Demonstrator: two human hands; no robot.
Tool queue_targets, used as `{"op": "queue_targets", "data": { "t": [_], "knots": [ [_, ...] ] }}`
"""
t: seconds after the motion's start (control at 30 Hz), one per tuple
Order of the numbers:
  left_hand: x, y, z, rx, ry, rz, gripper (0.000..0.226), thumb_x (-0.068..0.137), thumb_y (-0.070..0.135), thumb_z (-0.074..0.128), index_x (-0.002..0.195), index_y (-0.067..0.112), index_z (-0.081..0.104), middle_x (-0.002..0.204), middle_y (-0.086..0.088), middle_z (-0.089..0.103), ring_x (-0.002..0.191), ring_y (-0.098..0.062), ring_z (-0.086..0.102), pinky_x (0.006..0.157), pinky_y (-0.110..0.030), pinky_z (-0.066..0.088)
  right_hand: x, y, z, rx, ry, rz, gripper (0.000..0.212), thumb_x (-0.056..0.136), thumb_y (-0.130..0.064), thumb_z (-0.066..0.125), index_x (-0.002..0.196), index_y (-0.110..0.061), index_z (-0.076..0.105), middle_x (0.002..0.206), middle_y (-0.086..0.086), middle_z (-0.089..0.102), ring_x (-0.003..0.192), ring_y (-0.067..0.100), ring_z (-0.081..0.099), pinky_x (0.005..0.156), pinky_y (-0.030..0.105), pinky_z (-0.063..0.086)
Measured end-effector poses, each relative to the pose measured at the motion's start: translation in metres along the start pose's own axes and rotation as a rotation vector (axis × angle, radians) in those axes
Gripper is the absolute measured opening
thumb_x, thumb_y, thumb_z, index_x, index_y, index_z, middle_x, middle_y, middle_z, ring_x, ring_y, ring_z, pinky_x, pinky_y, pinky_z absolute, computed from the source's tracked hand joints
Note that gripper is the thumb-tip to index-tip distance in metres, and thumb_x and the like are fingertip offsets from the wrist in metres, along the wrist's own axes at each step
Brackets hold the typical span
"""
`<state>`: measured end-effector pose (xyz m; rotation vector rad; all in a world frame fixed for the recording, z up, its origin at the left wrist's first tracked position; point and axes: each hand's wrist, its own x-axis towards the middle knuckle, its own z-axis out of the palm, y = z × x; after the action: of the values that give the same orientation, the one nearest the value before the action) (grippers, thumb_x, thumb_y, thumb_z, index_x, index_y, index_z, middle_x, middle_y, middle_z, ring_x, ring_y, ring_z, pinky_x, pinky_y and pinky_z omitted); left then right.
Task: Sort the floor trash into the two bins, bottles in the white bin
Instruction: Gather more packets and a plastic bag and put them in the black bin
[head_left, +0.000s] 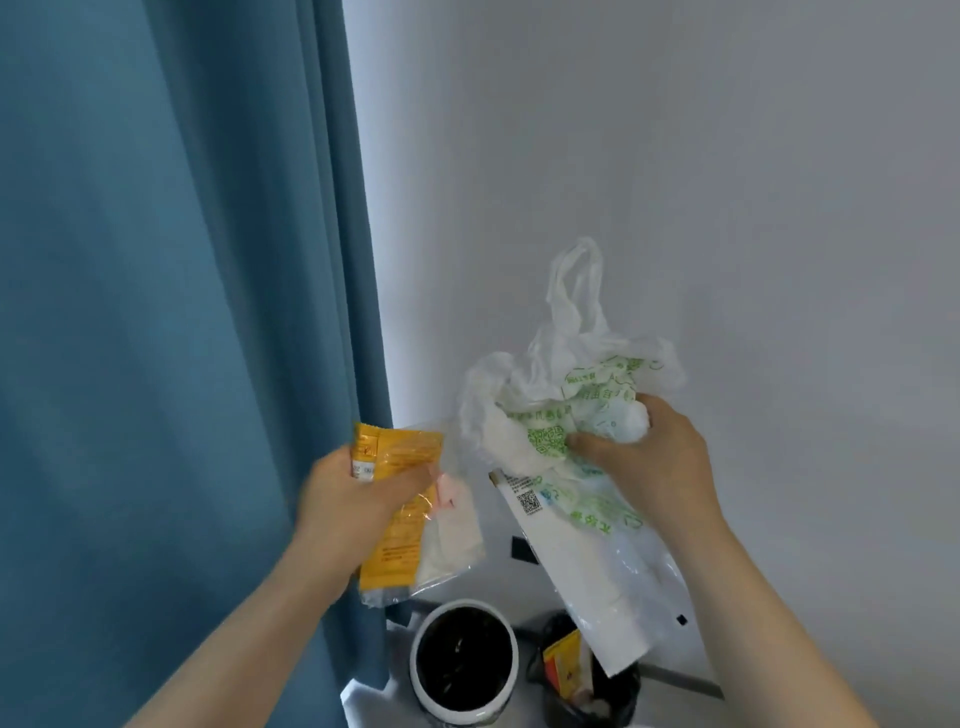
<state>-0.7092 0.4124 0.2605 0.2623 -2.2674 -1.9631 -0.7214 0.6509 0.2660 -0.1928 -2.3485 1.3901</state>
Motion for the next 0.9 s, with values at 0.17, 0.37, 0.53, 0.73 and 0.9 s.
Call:
{"op": "queue_targets", "data": {
  "t": [0.17, 0.37, 0.53, 0.73, 0.9],
  "knots": [
    [0.058, -0.028, 0.016, 0.006, -0.136, -0.025, 0.012, 0.074, 0.016, 0.08, 0.078, 0.014, 0.069, 0.074, -0.003, 0.074, 0.071, -0.023, 0.071, 0.06, -0.03, 0.054, 0.019, 0.034, 0.027, -0.118, 0.083, 0.149, 0.048, 0.066, -0.034, 0.084, 0.106, -0.02, 0.062, 0.095, -0.005, 0.067, 0.084, 0.015, 0.063, 0.068, 0.03, 0.049],
    [0.11, -0.077, 0.039, 0.056, -0.295, -0.145, 0.013, 0.073, 0.019, 0.081, 0.079, 0.015, 0.071, 0.078, -0.005, 0.075, 0.077, -0.028, 0.071, 0.075, -0.045, 0.058, 0.026, 0.081, 0.057, -0.266, 0.109, 0.333, 0.056, 0.066, -0.037, 0.081, 0.115, -0.018, 0.061, 0.101, -0.001, 0.067, 0.089, 0.02, 0.062, 0.074, 0.034, 0.053],
    [0.134, -0.108, 0.069, 0.076, -0.363, -0.235, 0.01, 0.074, 0.012, 0.08, 0.078, 0.013, 0.071, 0.078, -0.007, 0.074, 0.077, -0.029, 0.07, 0.072, -0.039, 0.058, 0.037, 0.128, 0.065, -0.334, 0.108, 0.463, 0.066, 0.065, -0.038, 0.081, 0.124, -0.016, 0.059, 0.11, 0.003, 0.066, 0.097, 0.023, 0.061, 0.076, 0.03, 0.048],
    [0.166, -0.139, 0.121, 0.18, -0.402, -0.298, 0.01, 0.074, 0.016, 0.08, 0.078, 0.014, 0.071, 0.079, -0.007, 0.073, 0.078, -0.027, 0.069, 0.076, -0.042, 0.058, 0.067, 0.186, 0.068, -0.35, 0.054, 0.584, 0.069, 0.068, -0.038, 0.081, 0.128, -0.016, 0.055, 0.115, 0.006, 0.061, 0.103, 0.025, 0.059, 0.075, 0.032, 0.047],
    [0.19, -0.163, 0.179, 0.303, -0.414, -0.349, 0.011, 0.075, 0.022, 0.079, 0.079, 0.016, 0.071, 0.08, -0.004, 0.073, 0.079, -0.025, 0.069, 0.078, -0.045, 0.057, 0.105, 0.239, 0.061, -0.374, -0.016, 0.663, 0.069, 0.069, -0.041, 0.08, 0.127, -0.015, 0.053, 0.114, 0.006, 0.06, 0.102, 0.027, 0.059, 0.077, 0.033, 0.048]
  ]
}}
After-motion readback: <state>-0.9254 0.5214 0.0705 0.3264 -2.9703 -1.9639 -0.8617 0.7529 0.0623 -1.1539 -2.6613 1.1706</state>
